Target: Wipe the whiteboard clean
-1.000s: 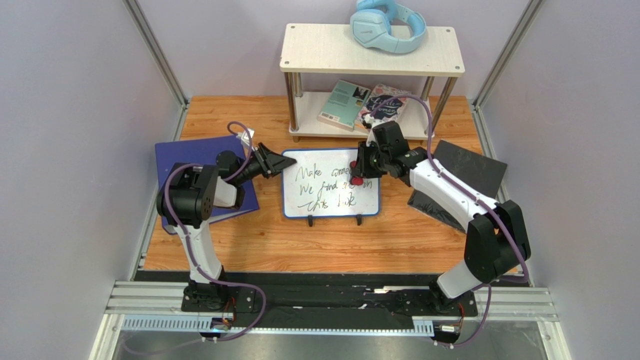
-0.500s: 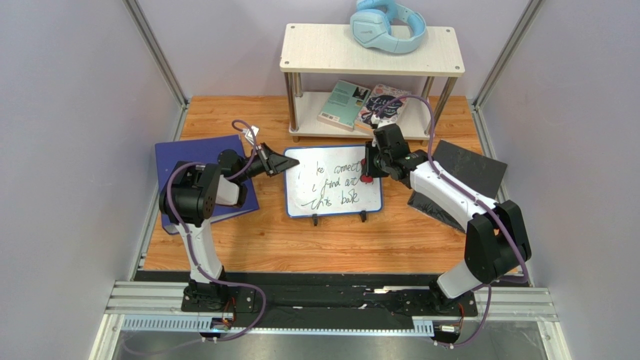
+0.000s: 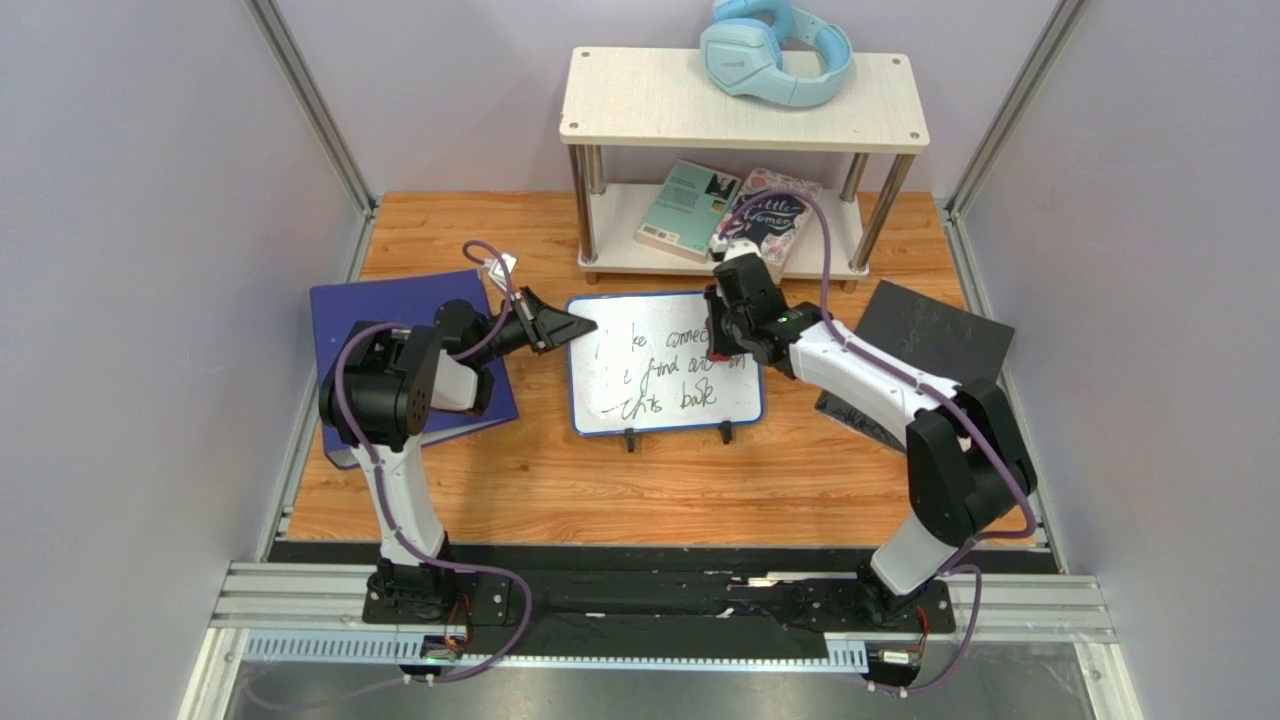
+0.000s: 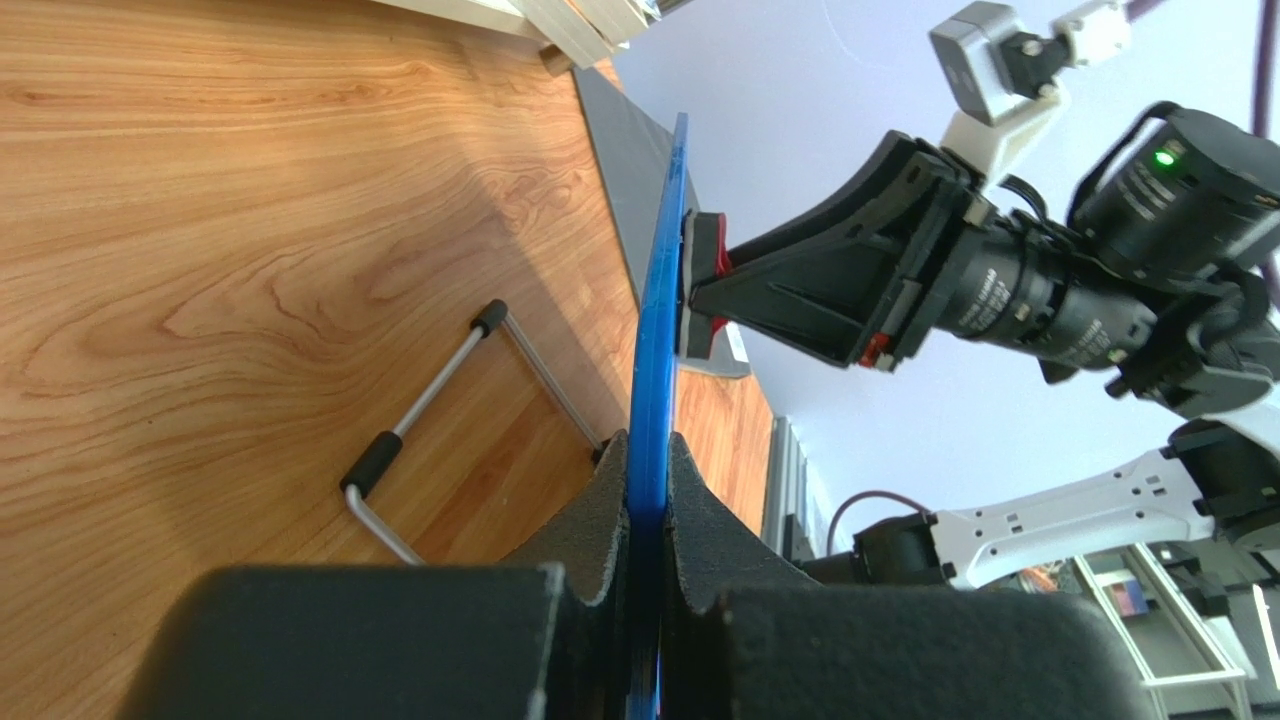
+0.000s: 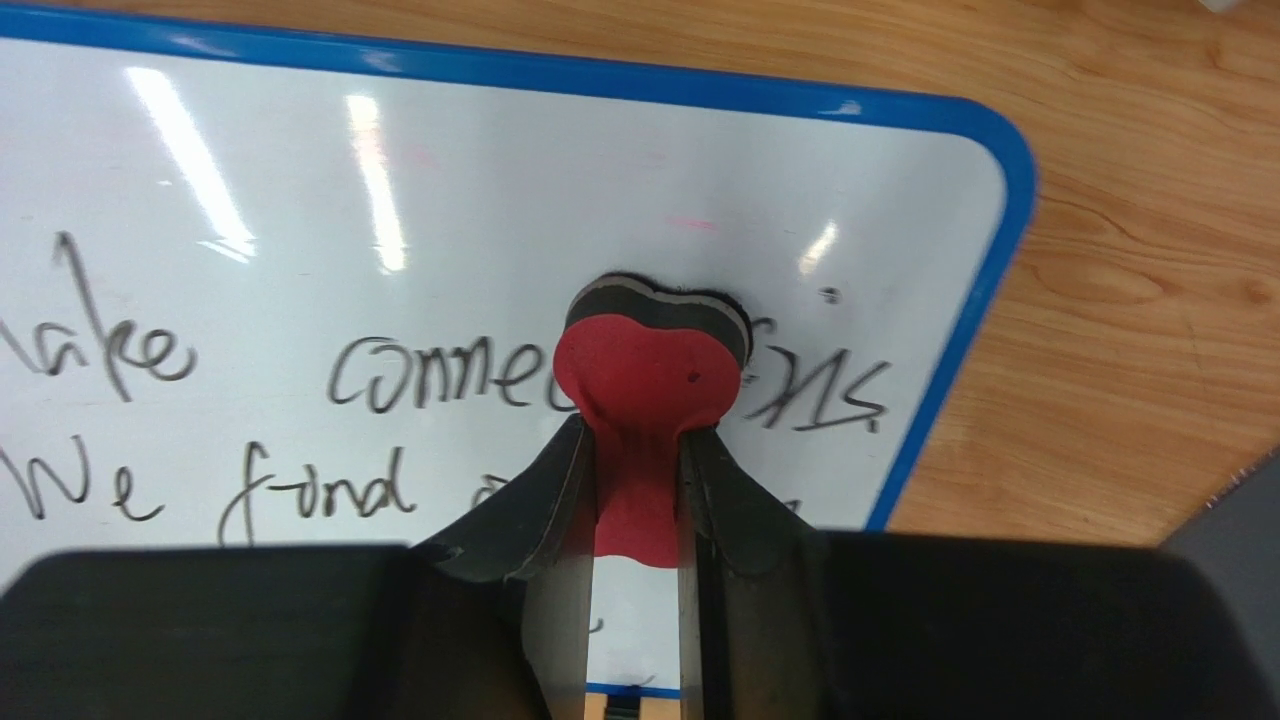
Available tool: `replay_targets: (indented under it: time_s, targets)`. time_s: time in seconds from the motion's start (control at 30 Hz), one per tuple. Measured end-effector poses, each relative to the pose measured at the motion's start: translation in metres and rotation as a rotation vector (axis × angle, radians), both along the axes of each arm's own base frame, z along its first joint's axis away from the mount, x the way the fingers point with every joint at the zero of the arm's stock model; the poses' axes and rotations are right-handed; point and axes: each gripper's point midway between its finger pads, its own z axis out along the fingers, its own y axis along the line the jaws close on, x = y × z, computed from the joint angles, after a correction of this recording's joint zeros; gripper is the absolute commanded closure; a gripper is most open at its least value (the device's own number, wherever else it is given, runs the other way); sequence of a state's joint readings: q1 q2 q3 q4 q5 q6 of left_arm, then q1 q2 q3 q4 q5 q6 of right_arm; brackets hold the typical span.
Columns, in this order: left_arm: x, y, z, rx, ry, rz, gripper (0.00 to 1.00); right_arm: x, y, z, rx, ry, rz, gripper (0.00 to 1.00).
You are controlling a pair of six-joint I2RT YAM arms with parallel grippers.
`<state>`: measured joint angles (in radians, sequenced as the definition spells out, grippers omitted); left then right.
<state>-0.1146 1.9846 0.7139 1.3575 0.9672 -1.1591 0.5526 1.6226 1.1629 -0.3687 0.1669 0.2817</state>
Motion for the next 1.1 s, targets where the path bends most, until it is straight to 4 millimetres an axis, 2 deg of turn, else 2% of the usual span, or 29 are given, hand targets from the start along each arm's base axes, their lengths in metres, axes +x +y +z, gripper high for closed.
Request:
replay_targets:
  time_s: [0.1, 0.17, 0.4, 0.43, 0.47, 0.53, 0.77, 0.83, 1.03, 1.1]
  targets:
    - [0.000, 0.000, -0.001, 0.001, 0.002, 0.000, 1.00, -0.003, 0.026, 0.003, -0.008, -0.025, 0.058, 1.00]
    - [0.000, 0.000, -0.001, 0.000, 0.003, 0.000, 1.00, -0.006, 0.051, 0.006, 0.001, -0.043, 0.110, 1.00]
    - [0.000, 0.001, -0.003, 0.002, 0.004, -0.001, 1.00, -0.025, 0.153, 0.013, 0.024, -0.085, 0.284, 1.00]
    - [0.000, 0.001, -0.004, 0.002, 0.006, -0.001, 1.00, -0.023, 0.160, 0.019, 0.022, -0.103, 0.281, 1.00]
    - [0.000, 0.002, -0.004, 0.002, 0.006, -0.001, 1.00, -0.027, 0.172, 0.013, 0.000, -0.102, 0.294, 1.00]
    - [0.001, 0.002, -0.005, 0.002, 0.008, 0.000, 1.00, -0.027, 0.180, 0.013, -0.040, -0.116, 0.280, 1.00]
    - [0.001, 0.001, -0.004, 0.001, 0.006, -0.002, 1.00, -0.023, 0.172, 0.014, -0.060, -0.111, 0.235, 1.00]
    - [0.001, 0.000, -0.004, 0.001, 0.005, -0.005, 1.00, -0.020, 0.163, 0.014, -0.046, -0.104, 0.223, 1.00]
    - [0.001, -0.001, -0.003, -0.003, 0.011, -0.003, 1.00, 0.015, 0.090, 0.022, -0.028, -0.091, 0.084, 1.00]
    - [0.002, -0.001, -0.003, -0.007, 0.018, -0.002, 1.00, 0.025, 0.073, 0.025, -0.021, -0.088, 0.048, 1.00]
